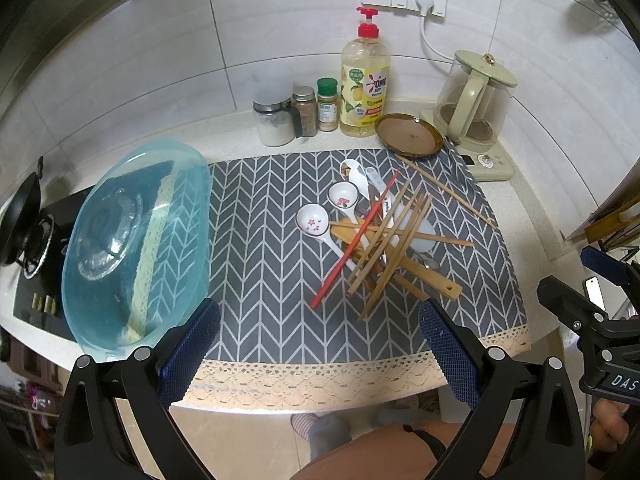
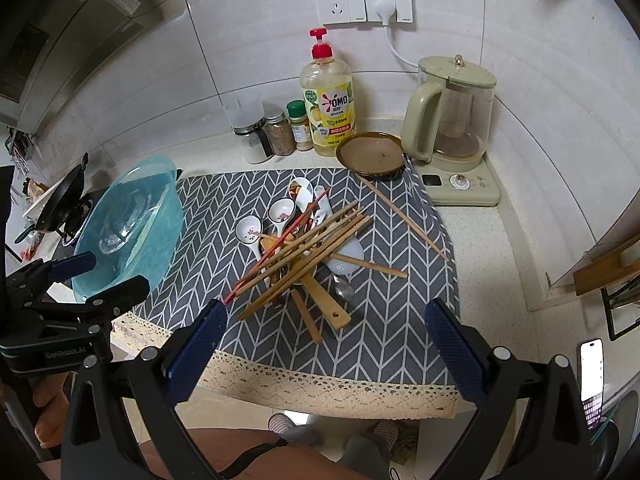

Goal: Organize utensils

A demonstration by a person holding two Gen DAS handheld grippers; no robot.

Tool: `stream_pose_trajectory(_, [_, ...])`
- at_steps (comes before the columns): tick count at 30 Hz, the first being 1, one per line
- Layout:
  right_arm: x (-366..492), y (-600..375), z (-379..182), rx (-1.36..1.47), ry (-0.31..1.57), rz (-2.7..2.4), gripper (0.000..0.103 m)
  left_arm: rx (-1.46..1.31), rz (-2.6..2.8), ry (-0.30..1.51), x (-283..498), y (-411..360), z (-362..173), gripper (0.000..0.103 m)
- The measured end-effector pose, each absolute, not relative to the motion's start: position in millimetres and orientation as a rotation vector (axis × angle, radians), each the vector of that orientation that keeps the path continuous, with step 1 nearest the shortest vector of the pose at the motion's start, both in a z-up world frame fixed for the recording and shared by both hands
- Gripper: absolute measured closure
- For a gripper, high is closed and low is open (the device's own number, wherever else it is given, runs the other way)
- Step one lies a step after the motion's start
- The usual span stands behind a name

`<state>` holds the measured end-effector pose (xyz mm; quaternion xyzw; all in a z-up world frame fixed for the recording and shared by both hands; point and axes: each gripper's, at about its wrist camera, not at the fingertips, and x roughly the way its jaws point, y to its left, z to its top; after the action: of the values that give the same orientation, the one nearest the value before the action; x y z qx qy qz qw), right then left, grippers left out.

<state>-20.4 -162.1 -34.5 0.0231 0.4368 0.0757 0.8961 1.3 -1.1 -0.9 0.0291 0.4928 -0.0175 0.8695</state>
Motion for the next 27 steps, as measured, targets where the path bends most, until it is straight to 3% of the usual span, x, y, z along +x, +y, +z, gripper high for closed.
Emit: stream_pose_trajectory(27, [-16.6,-158.5,-41.8,0.024,0.923,0.140,0.007,0.057,-0.037,1.038,0.3,8.5,-14.0,0.004])
